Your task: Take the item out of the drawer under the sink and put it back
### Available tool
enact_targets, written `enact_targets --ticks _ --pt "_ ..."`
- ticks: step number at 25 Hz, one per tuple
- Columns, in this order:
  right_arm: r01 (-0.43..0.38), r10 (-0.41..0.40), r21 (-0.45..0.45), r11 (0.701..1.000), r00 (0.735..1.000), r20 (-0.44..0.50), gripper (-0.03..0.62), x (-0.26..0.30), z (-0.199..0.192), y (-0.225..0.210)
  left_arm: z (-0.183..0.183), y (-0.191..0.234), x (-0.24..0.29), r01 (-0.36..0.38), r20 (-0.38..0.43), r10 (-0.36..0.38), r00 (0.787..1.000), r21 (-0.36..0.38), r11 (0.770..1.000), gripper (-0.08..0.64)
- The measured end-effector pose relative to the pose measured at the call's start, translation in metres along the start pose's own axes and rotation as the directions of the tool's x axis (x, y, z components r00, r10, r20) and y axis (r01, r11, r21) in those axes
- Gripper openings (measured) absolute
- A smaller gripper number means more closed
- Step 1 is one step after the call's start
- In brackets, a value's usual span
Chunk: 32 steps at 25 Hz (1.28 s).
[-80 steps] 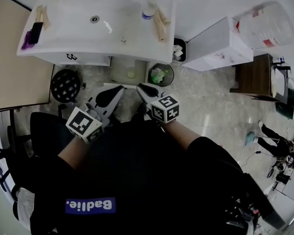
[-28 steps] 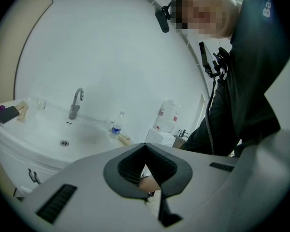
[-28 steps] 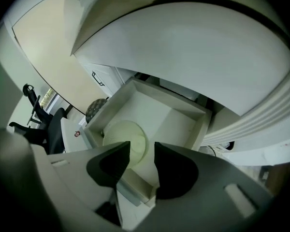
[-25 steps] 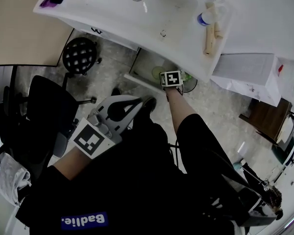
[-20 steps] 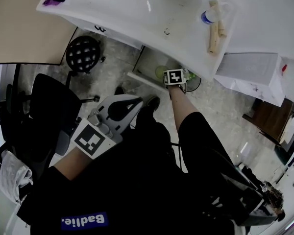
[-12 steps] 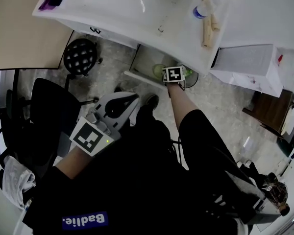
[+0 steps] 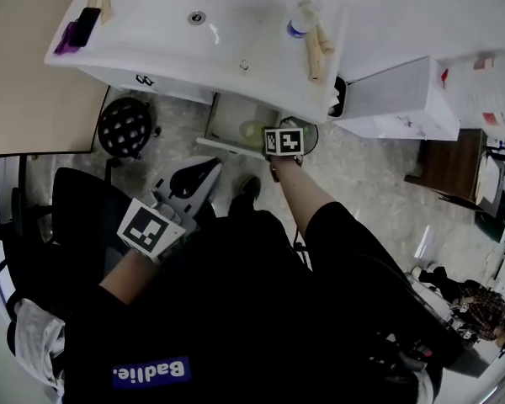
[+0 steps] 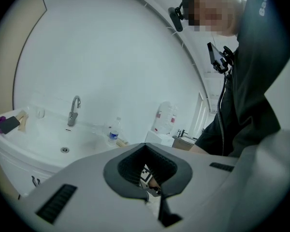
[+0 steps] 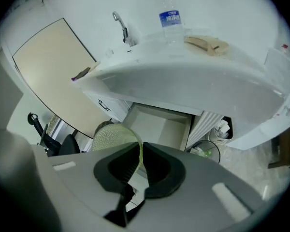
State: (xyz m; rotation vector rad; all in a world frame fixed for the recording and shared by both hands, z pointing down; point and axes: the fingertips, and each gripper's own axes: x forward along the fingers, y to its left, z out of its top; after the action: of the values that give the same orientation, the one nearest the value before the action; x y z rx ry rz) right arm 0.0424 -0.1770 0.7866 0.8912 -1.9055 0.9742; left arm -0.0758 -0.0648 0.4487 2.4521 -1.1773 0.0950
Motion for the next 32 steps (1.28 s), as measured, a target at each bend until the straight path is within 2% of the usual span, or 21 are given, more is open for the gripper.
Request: enact_targets --ticks 7,12,18,24,32 --pt "-0.108 0.106 0.015 0.994 0.989 0.107 0.023 -0.061 0.01 0.042 0.015 -0.002 0.001 0.001 0.038 -0.003 0.999 0.042 0.999 -0.008" --pt "-0.176 0.168 0.025 0.984 0.966 0.196 0.023 -0.108 0.024 0.067 0.019 0.002 0.001 -0.013 0.05 0.01 0.999 0.048 0.999 -0.008" --pt "-0.247 0.224 0.039 0.968 0.928 0.299 0.023 -0.168 0.036 0.095 0.017 -0.001 0.003 0.02 0.027 -0.022 0.999 0.057 0.998 -0.008" --pt "-0.303 0.262 0.044 0.952 0.881 0.394 0.023 -0.228 0.039 0.113 0.024 -0.018 0.015 0.083 0.006 -0.084 0.996 0.1 0.992 -0.008" --pt "-0.287 0.24 0.005 0.958 0.81 0.536 0.023 -0.29 0.046 0.115 0.023 -0.04 0.023 0.129 -0.028 -0.126 0.992 0.162 0.978 -0.008"
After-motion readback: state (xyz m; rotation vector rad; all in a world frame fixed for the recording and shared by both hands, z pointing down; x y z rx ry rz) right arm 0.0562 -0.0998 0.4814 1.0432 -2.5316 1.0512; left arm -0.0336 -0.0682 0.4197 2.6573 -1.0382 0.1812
